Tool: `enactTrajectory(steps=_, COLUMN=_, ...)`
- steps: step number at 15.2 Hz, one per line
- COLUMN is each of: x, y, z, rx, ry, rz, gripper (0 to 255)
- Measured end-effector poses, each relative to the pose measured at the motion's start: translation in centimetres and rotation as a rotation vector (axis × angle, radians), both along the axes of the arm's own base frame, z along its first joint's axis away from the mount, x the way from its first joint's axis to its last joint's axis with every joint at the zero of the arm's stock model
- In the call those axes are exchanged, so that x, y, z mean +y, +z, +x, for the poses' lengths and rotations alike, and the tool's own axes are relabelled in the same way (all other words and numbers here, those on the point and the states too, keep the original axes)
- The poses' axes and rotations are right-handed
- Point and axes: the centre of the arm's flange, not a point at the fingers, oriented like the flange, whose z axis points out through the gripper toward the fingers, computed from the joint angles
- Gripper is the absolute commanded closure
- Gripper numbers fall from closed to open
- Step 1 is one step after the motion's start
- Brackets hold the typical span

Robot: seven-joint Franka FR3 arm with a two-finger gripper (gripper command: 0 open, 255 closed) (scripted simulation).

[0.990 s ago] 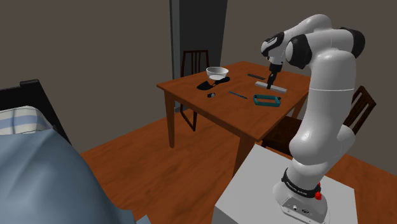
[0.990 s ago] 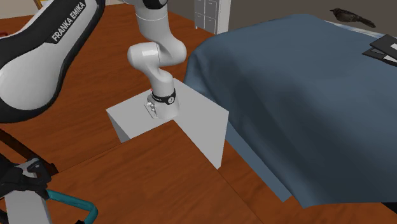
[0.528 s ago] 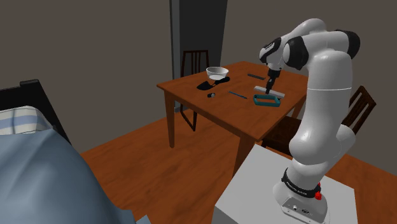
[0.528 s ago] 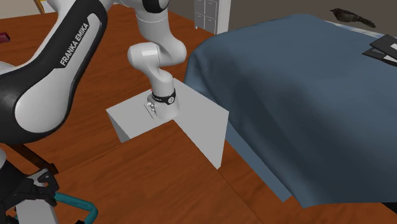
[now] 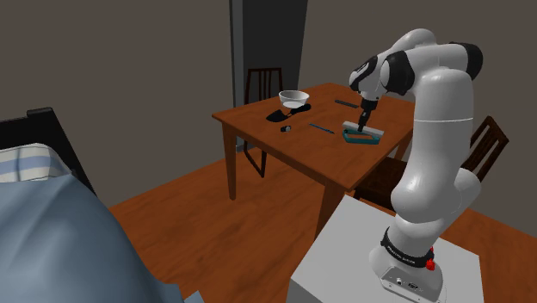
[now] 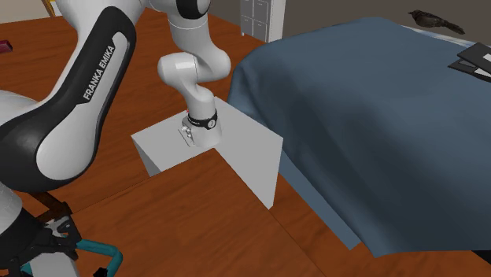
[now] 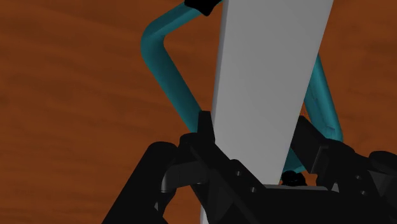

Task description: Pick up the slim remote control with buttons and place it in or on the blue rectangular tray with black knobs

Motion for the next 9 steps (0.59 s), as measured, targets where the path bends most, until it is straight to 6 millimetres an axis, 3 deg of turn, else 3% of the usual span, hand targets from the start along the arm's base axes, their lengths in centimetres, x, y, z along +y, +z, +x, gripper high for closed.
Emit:
enactTrajectory(steps=3, x=0.00, y=-0.02, z=0.01, rx=0.000, ry=0.000, rz=0.000, gripper=255)
enactTrajectory(steps=4, x=0.01, y=-0.02, z=0.01, rx=0.000, ry=0.000, rz=0.000, gripper=0)
enactTrajectory(steps=9, x=-0.02, y=-0.05, z=-0.02, rx=0.000, ry=0.000, rz=0.000, gripper=0)
